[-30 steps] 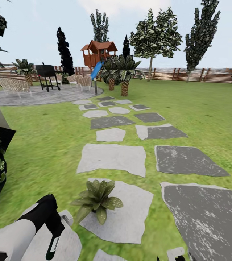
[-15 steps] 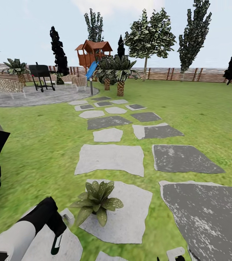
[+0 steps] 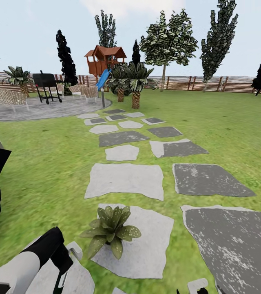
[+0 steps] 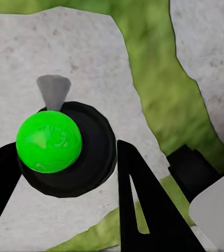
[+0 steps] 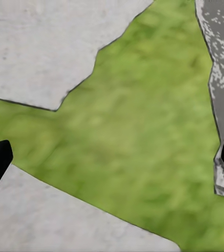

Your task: Pick up the pesticide atomizer in the garden and spray insectifuge to fully cover both potted plants in the garden.

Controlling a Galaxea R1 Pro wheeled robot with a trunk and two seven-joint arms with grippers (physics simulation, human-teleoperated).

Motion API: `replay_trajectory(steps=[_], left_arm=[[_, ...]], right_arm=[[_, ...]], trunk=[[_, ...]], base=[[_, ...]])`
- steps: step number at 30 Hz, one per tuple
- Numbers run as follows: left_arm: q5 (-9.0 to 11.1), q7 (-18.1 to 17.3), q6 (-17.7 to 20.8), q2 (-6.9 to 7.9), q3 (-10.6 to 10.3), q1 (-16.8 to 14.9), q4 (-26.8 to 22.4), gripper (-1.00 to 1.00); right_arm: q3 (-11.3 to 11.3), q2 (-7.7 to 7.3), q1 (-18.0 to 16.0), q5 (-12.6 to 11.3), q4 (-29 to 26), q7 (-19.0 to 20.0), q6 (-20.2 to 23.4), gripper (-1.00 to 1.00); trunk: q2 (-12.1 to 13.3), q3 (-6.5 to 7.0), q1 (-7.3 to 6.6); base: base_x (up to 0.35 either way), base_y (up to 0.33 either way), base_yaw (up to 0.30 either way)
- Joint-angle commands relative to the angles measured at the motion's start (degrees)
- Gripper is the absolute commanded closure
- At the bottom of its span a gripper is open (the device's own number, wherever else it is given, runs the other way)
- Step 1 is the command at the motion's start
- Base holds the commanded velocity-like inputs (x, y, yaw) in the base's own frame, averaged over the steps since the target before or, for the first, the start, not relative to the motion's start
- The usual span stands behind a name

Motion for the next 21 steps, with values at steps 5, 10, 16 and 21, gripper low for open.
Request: replay_trajectory(steps=[5, 10, 16, 21], left_arm=[[-0.29, -0.23, 0.31, 0.03, -0.38, 0.67, 1.74, 1.0], [-0.37, -0.22, 0.31, 0.08, -0.39, 0.71, 1.82, 1.0], [-0.38, -0.14, 0.39, 0.03, -0.4, 0.71, 1.78, 1.0], [-0.32, -0.13, 0.4, 0.03, -0.4, 0.71, 1.74, 1.0]], right_arm=[[0.51, 0.0, -0.04, 0.36, 0.05, -0.59, -0.02, -1.0], [0.49, 0.0, -0.04, 0.35, 0.05, -0.59, -0.02, -1.0], [0.52, 0.0, -0.04, 0.37, 0.05, -0.6, -0.02, -1.0], [0.52, 0.0, -0.04, 0.36, 0.05, -0.6, -0.02, -1.0]], trunk=[[-0.02, -0.21, -0.01], [-0.02, -0.35, -0.01], [-0.02, -0.36, -0.01], [-0.02, -0.36, -0.01]], base=[[0.002, 0.002, -0.177], [0.0, 0.0, -0.133], [-0.031, 0.118, -0.006], [-0.011, 0.216, 0.0]])
